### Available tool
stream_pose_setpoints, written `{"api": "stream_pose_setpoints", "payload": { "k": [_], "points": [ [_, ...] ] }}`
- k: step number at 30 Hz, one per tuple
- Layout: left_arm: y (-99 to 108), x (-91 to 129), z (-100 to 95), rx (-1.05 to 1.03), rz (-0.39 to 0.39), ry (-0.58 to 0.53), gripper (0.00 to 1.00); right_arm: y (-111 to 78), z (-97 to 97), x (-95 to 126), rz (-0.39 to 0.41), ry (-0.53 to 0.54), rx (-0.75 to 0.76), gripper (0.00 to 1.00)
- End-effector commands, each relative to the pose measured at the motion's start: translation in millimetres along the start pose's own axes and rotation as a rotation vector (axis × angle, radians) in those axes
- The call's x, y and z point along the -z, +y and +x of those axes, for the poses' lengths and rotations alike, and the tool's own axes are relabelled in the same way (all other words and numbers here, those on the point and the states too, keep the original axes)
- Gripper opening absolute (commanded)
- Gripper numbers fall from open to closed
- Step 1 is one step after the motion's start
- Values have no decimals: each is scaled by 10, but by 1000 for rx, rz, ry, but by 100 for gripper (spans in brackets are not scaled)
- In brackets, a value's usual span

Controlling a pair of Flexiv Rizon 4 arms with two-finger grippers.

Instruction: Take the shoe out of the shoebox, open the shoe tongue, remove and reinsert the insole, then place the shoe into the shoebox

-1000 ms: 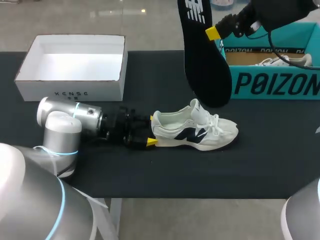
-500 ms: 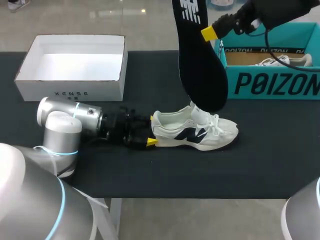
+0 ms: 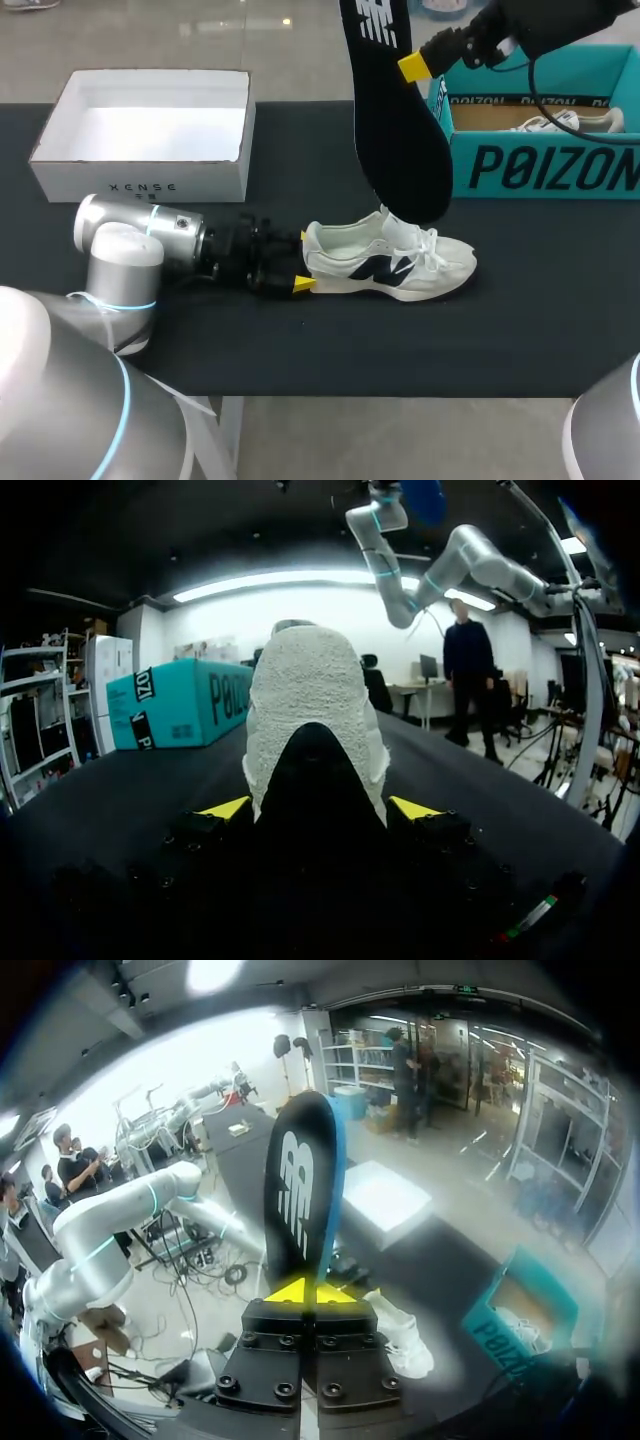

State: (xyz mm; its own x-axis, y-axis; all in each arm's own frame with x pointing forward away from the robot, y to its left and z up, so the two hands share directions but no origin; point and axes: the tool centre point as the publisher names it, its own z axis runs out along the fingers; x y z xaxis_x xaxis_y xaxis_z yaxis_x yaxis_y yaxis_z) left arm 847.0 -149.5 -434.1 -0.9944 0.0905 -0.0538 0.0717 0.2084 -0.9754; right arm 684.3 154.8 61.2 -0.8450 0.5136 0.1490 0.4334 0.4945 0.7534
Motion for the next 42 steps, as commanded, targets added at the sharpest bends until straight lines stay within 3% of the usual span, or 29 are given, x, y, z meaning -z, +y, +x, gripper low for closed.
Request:
{"api": "stream_pose_setpoints", "payload": {
  "k": [1, 16, 18, 20, 23, 32, 42],
  "points": [
    [-74, 51, -13, -18, -50, -16, 100, 28, -4, -13, 5, 2, 0, 0],
    [-141, 248, 44, -50, -174, 28, 100, 28, -4, -13, 5, 2, 0, 0],
    [-167, 310, 61, -61, -251, 56, 100, 28, -4, -13, 5, 2, 0, 0],
    [-218, 417, 74, -88, -386, 105, 100, 28, -4, -13, 5, 2, 0, 0],
    [-345, 574, 54, -112, -498, 122, 100, 28, -4, -13, 5, 2, 0, 0],
    [-882, 791, 12, -170, -758, 248, 100, 28, -4, -13, 5, 2, 0, 0],
    [-1039, 731, -20, -100, -977, 342, 100, 28, -4, -13, 5, 2, 0, 0]
  ]
}}
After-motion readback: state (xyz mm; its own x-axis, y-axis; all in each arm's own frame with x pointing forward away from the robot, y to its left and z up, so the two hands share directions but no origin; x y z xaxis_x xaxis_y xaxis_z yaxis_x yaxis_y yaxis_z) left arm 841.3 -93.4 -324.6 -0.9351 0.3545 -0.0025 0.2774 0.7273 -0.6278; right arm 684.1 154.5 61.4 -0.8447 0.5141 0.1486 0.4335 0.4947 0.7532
